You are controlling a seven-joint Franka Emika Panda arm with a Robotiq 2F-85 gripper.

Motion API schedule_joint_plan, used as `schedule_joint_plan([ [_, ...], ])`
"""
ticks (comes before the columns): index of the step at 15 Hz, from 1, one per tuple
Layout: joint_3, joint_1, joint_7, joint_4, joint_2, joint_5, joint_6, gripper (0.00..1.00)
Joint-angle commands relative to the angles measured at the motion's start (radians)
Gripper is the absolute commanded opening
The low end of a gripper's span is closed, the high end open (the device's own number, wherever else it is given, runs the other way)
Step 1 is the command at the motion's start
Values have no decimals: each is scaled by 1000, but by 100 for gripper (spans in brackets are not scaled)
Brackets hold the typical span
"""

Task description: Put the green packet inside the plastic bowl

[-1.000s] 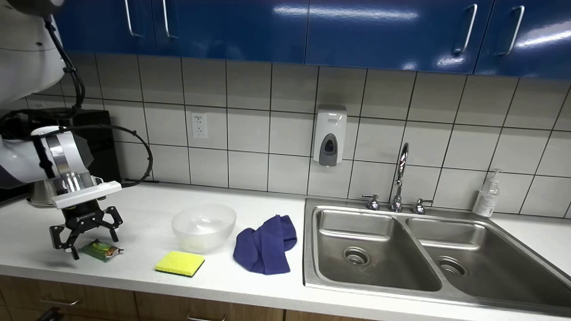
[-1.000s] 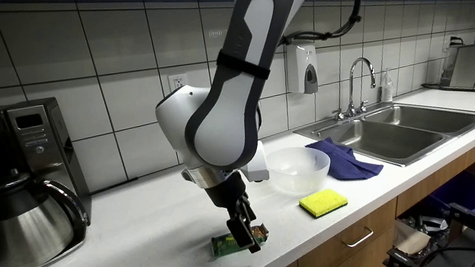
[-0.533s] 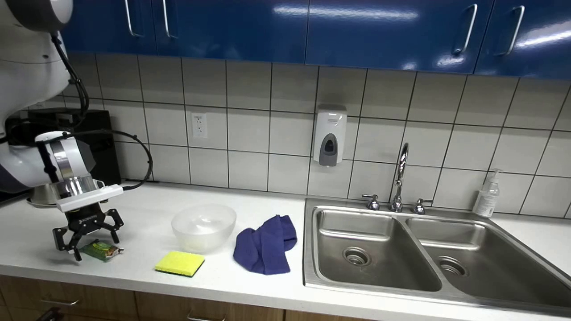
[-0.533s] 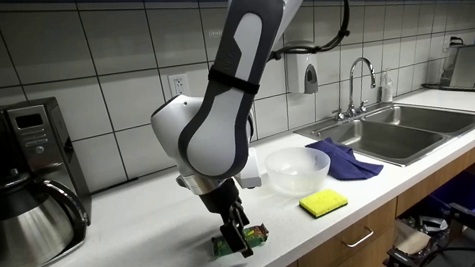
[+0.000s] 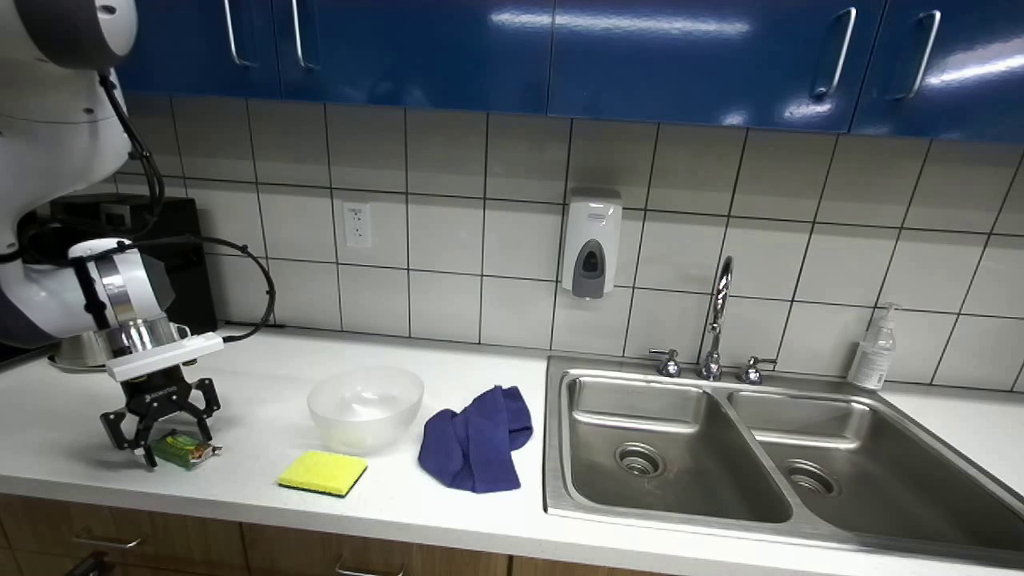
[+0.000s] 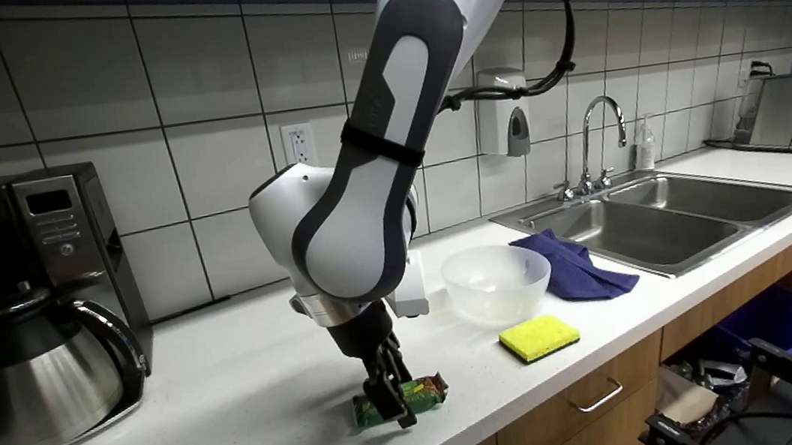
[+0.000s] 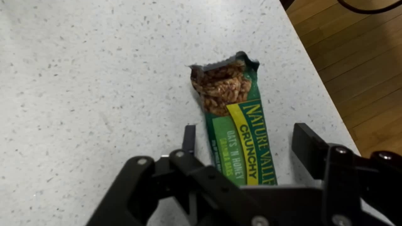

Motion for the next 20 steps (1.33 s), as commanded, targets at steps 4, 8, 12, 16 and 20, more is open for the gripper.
schedule_joint_plan([
  [4, -12, 8, -20, 25, 5, -8, -7, 27],
  [8, -14, 3, -4, -1, -32, -2, -2, 16],
  [12, -14, -9, 22, -43, -98, 16, 14, 16],
  [16, -9, -22, 61, -98, -190, 50, 29, 16],
  [20, -21, -32, 126, -161, -292, 93, 17, 16],
])
